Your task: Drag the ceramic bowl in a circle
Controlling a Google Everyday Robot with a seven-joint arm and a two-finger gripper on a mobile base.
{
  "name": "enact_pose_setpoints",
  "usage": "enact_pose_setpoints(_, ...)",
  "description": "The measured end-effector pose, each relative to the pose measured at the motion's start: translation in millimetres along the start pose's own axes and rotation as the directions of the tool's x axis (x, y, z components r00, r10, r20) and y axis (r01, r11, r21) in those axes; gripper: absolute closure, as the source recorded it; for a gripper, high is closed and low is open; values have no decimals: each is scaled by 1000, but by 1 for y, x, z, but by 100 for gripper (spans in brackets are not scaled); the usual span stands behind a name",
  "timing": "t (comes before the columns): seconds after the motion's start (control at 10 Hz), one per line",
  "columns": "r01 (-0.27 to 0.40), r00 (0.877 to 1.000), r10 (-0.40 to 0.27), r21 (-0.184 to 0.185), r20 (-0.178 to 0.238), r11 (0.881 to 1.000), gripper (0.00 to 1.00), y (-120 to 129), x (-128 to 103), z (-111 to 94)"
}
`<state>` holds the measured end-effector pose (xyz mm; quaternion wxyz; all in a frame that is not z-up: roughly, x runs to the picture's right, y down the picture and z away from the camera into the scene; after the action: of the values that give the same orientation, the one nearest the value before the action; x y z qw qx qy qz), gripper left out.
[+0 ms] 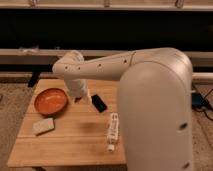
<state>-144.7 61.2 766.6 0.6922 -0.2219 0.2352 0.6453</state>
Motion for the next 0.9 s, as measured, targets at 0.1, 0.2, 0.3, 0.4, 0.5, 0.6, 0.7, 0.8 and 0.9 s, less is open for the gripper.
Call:
enact_pose_setpoints(0.1, 13, 1000, -13, -5, 3, 1000, 35, 22, -19, 6)
enact_pose_setpoints(0.2, 19, 1000, -19, -7, 2, 1000, 35, 35, -31, 11)
enact_pose_setpoints(0.3, 29, 1000, -29, -12, 4, 999, 35, 50, -48, 17)
enact_pose_setpoints(0.4, 44, 999, -44, -26, 1, 999, 35, 72, -64, 25)
enact_pose_setpoints(0.5, 60, 998, -61, -38, -3, 997, 35, 90, -73, 31)
enact_pose_setpoints(0.6, 81, 997, -82, -54, -11, 995, 35, 110, -80, 43)
enact_pose_setpoints(0.7, 95, 995, -97, -64, -23, 993, 35, 122, -83, 57)
enact_pose_setpoints(0.8, 106, 994, -108, -78, -33, 991, 35, 130, -84, 70)
enact_pose_setpoints(0.9, 109, 993, -113, -85, -40, 990, 35, 134, -84, 77)
